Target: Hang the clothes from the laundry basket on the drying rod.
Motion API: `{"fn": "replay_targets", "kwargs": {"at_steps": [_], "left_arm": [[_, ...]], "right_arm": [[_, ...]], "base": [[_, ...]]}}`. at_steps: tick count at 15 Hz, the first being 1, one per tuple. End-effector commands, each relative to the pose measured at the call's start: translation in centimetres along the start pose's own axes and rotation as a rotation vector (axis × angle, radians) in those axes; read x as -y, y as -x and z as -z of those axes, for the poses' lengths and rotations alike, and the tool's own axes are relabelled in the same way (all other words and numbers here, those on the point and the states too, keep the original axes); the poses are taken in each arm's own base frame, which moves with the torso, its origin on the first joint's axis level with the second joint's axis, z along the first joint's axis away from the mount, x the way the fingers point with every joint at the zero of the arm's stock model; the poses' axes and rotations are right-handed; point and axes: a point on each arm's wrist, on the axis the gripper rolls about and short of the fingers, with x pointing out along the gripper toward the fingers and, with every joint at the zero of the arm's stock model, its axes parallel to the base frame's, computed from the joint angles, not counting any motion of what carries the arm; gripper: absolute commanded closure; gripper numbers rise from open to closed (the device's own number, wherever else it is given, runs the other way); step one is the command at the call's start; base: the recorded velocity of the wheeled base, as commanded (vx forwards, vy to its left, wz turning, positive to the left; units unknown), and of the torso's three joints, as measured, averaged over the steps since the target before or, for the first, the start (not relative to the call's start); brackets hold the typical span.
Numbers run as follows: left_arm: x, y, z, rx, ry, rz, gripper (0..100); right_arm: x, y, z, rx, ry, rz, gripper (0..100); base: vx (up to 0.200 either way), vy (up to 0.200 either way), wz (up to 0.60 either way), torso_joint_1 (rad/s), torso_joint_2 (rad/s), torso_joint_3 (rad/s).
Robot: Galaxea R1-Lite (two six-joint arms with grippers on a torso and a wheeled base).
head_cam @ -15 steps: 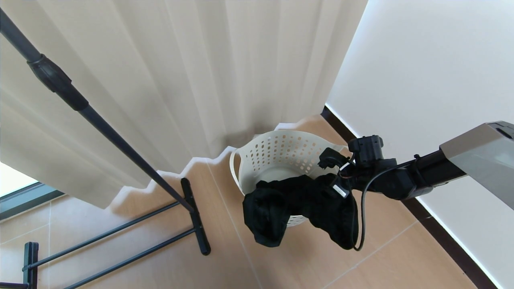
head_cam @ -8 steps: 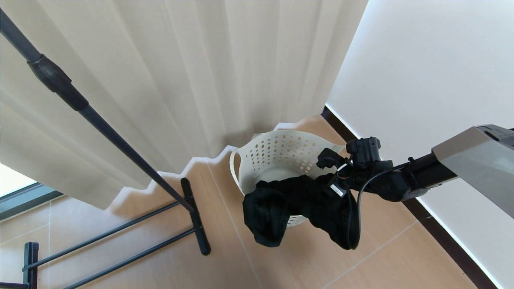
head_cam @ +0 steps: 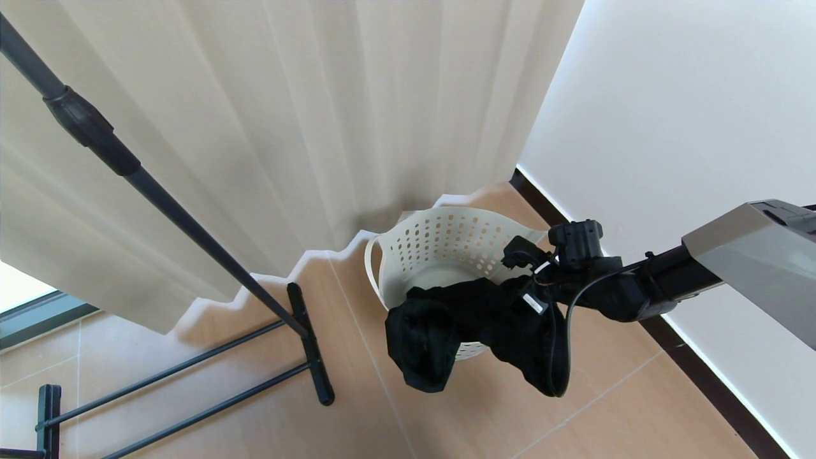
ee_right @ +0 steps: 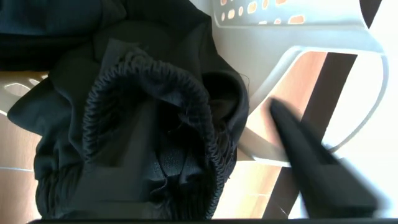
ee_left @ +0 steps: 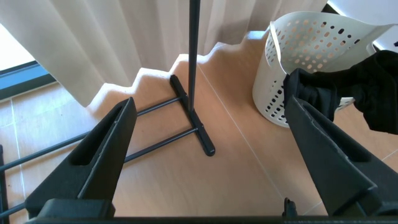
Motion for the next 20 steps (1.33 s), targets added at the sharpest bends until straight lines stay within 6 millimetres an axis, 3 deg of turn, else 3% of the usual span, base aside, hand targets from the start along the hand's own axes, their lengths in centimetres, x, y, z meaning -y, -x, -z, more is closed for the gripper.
{"fn": "replay_targets", "kwargs": {"at_steps": [1, 7, 11, 12, 14, 17, 20], "left_arm": [[0.0, 0.0, 0.0, -0.001, 0.001, 0.0, 0], [0.0, 0.0, 0.0, -0.001, 0.001, 0.0, 0], [0.0, 0.0, 0.0, -0.001, 0.001, 0.0, 0], [0.0, 0.0, 0.0, -0.001, 0.001, 0.0, 0], [0.0, 0.0, 0.0, -0.001, 0.001, 0.0, 0], [0.0, 0.0, 0.0, -0.001, 0.001, -0.001, 0], [0.0, 0.0, 0.0, 0.001, -0.002, -0.004, 0]], "right_arm": [[0.0, 0.1, -0.1, 0.004, 0.0, 0.0, 100], [0.2, 1.7, -0.3, 0.036, -0.017, 0.02, 100], [0.2, 8.3, -2.0, 0.18, -0.02, 0.077, 100], [-0.3, 11.9, -2.6, 0.243, -0.017, 0.089, 100], [-1.4, 15.9, -3.3, 0.285, -0.014, 0.137, 100], [-2.4, 20.5, -3.9, 0.407, -0.074, 0.236, 100], [-3.3, 23.2, -5.0, 0.425, -0.123, 0.349, 100]], "base": [[0.0, 0.0, 0.0, 0.0, 0.0, 0.0], [0.0, 0.0, 0.0, 0.0, 0.0, 0.0], [0.0, 0.0, 0.0, 0.0, 0.0, 0.0], [0.0, 0.0, 0.0, 0.0, 0.0, 0.0], [0.0, 0.0, 0.0, 0.0, 0.0, 0.0], [0.0, 0.0, 0.0, 0.0, 0.0, 0.0], [0.0, 0.0, 0.0, 0.0, 0.0, 0.0]]}}
